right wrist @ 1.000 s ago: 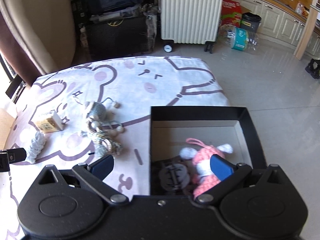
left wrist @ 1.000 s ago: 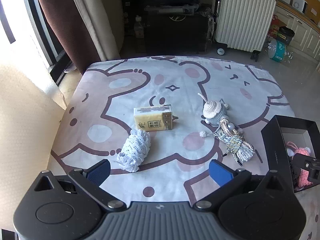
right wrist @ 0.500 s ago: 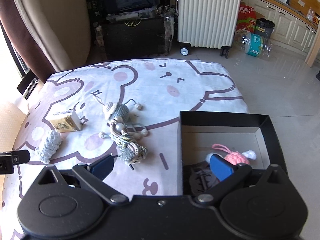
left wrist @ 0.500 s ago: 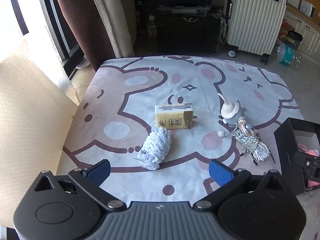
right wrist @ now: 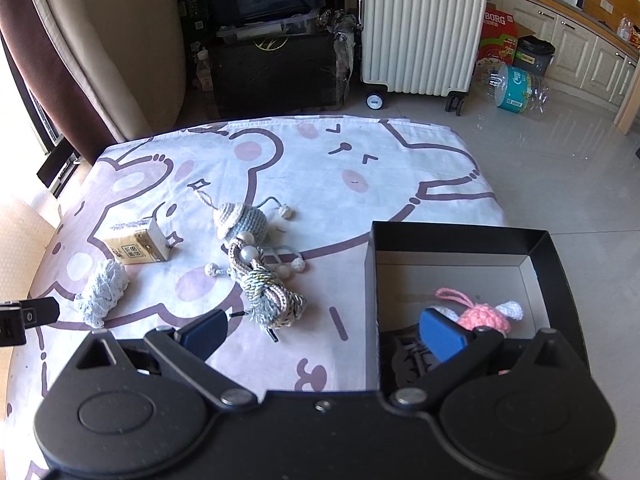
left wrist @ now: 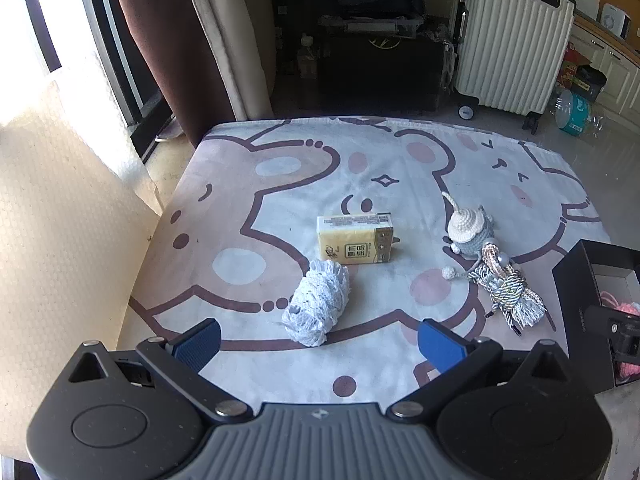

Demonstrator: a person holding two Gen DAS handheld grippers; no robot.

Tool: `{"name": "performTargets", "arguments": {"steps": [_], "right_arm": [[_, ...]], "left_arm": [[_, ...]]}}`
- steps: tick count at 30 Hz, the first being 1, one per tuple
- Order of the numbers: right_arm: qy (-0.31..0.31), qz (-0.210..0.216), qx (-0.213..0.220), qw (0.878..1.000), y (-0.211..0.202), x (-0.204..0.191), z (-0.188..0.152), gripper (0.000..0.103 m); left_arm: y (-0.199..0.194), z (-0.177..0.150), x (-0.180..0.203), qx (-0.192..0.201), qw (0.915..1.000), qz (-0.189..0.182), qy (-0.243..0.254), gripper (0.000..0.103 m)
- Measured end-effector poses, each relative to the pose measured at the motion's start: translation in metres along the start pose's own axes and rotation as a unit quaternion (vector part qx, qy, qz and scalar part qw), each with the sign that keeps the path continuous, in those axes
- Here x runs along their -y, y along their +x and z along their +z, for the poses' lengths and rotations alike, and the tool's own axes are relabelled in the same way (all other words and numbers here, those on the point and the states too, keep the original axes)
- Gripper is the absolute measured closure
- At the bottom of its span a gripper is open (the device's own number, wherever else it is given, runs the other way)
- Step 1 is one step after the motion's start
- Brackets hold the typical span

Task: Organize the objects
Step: 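Move the right tool toward the grey doll's rope tassel while the left tool approaches the white mesh ball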

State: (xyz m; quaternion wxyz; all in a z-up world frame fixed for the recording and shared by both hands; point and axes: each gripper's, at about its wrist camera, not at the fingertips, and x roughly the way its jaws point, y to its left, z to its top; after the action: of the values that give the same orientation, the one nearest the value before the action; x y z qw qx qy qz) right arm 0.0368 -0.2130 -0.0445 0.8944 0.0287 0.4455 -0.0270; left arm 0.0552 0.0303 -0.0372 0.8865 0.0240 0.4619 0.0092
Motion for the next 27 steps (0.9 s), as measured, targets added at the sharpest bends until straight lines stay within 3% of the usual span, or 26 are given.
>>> {"name": "performTargets", "arguments": {"steps": [4,10,20,27], "right_arm": [[0.003,0.006,0.005,1.000,0.000,-0.002,0.001,0.000],[0.001,0.014,0.027,1.000,-0.002,-0.003,0.005,0.000],[-0.017,0.017,0.027,0.999,0.010,-0.005,0.025,0.000],[-0.063,0.040,0.047,0.996,0.030,-0.002,0.029,0.000]], "left_arm": [[0.000,0.001,0.000,0.022,0.9996,0.016,0.011,0.000],[0.008,0.006,-0.007,0.021,0.9998,-0.001,-0.007,0.000],[0.031,0.009,-0.007,0.038,0.9981,0.016,0.045,0.000],[0.052,0.008,-0.011,0.033,0.9973,-0.004,0.066,0.000]]}}
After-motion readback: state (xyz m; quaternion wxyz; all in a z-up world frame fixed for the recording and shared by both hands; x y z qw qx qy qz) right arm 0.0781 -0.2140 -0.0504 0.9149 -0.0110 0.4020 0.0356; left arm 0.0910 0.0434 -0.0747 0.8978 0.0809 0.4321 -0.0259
